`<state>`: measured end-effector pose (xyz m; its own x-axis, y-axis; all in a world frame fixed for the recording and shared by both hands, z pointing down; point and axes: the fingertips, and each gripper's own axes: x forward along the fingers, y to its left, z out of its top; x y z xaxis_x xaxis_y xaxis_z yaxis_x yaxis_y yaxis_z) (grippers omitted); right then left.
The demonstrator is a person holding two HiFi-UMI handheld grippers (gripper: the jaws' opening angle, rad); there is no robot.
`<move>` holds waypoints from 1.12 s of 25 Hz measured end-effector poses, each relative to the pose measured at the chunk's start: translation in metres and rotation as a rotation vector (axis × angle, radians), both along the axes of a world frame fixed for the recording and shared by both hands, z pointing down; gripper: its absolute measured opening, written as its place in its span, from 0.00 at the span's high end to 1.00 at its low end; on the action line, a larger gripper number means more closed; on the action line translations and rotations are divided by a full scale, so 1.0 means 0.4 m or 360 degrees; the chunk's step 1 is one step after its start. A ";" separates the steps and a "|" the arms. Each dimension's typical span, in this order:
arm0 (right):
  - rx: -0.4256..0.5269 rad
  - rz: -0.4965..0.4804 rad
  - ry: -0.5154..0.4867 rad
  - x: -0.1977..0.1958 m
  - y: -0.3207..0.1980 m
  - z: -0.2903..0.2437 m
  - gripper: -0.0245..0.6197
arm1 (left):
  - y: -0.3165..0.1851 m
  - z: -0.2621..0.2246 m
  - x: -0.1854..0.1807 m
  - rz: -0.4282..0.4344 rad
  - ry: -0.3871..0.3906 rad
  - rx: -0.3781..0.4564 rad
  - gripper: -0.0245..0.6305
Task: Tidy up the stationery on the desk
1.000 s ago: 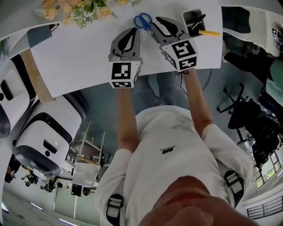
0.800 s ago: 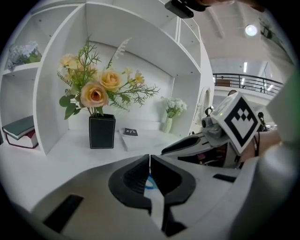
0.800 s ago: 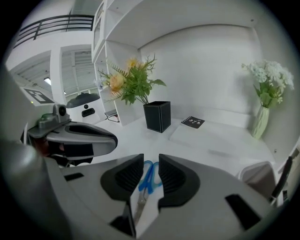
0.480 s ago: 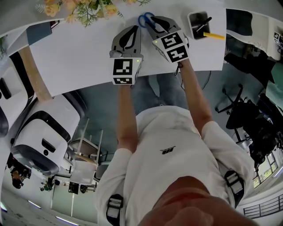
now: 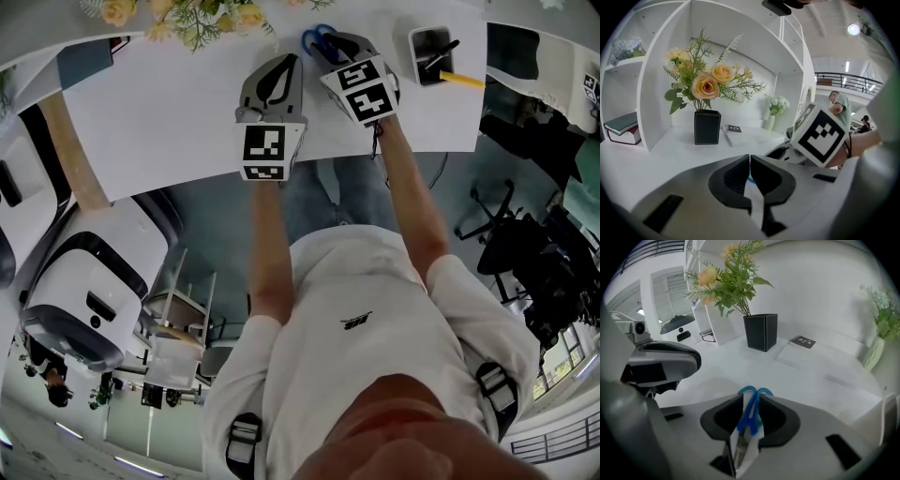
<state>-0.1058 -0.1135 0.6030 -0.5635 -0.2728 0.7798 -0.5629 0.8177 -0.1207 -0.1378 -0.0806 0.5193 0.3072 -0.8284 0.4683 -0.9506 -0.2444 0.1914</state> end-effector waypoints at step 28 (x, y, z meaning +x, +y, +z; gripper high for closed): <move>0.0052 0.0175 -0.0089 0.069 -0.006 -0.098 0.86 | 0.013 -0.055 0.020 0.0050 0.0004 0.0047 0.96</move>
